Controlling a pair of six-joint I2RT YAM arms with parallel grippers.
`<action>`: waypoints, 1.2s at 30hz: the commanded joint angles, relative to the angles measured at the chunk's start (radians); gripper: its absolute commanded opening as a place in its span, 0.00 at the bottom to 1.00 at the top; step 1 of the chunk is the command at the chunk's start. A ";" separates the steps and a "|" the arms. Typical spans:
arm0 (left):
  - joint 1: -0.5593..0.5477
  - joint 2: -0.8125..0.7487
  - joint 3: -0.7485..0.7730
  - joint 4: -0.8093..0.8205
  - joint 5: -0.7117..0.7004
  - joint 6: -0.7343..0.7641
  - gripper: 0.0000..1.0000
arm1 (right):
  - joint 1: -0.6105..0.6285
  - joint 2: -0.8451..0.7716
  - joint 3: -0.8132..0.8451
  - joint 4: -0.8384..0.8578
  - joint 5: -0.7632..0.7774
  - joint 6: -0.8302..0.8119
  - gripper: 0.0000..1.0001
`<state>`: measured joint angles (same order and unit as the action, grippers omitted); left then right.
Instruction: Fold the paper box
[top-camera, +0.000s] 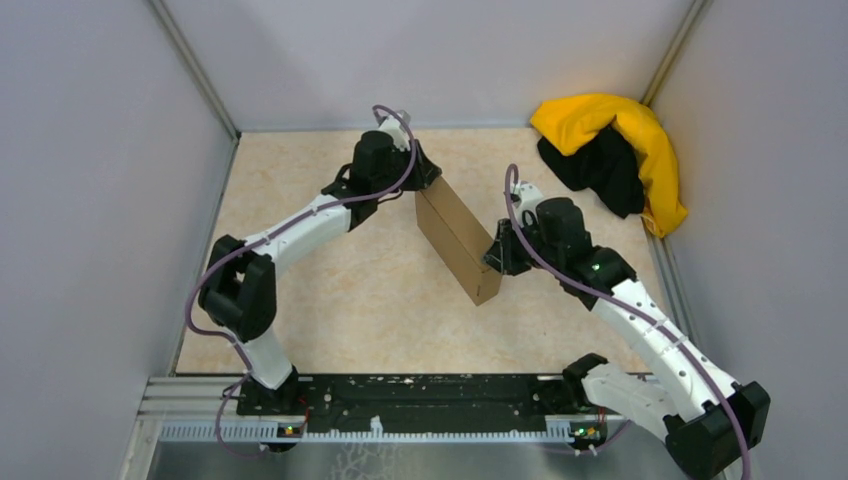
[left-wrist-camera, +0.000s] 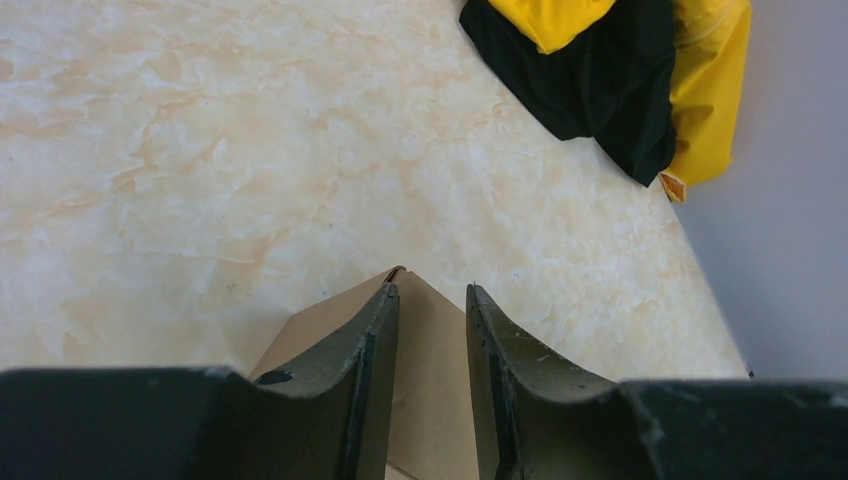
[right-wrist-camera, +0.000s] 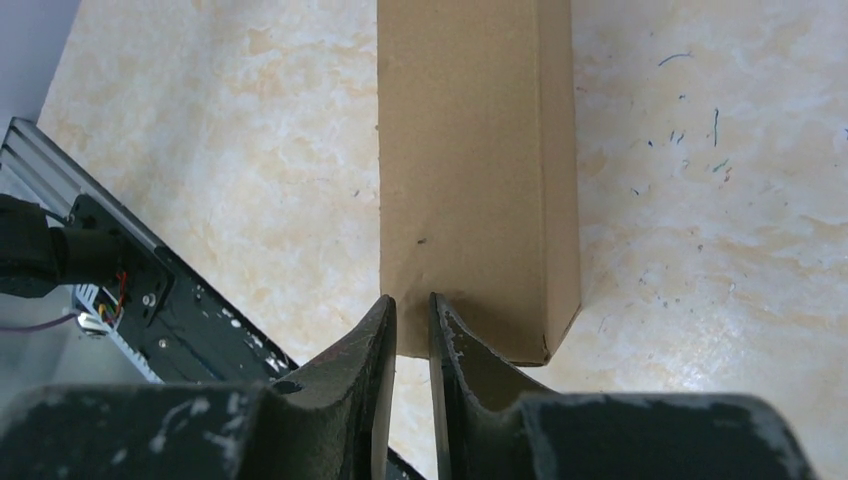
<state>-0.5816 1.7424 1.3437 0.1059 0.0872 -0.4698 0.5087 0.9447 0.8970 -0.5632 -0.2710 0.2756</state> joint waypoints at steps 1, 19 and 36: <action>0.003 0.022 -0.002 0.013 -0.012 0.018 0.38 | 0.017 0.012 -0.069 -0.043 0.019 0.007 0.18; 0.005 -0.065 -0.207 0.018 -0.069 0.011 0.38 | 0.072 0.129 -0.079 -0.034 0.034 0.031 0.17; 0.021 -0.477 -0.651 -0.096 -0.130 -0.093 0.41 | 0.281 0.224 -0.117 -0.006 0.096 0.132 0.18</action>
<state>-0.5549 1.3365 0.7830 0.1493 -0.0677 -0.5110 0.7834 1.1671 0.8349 -0.4927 -0.2295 0.3702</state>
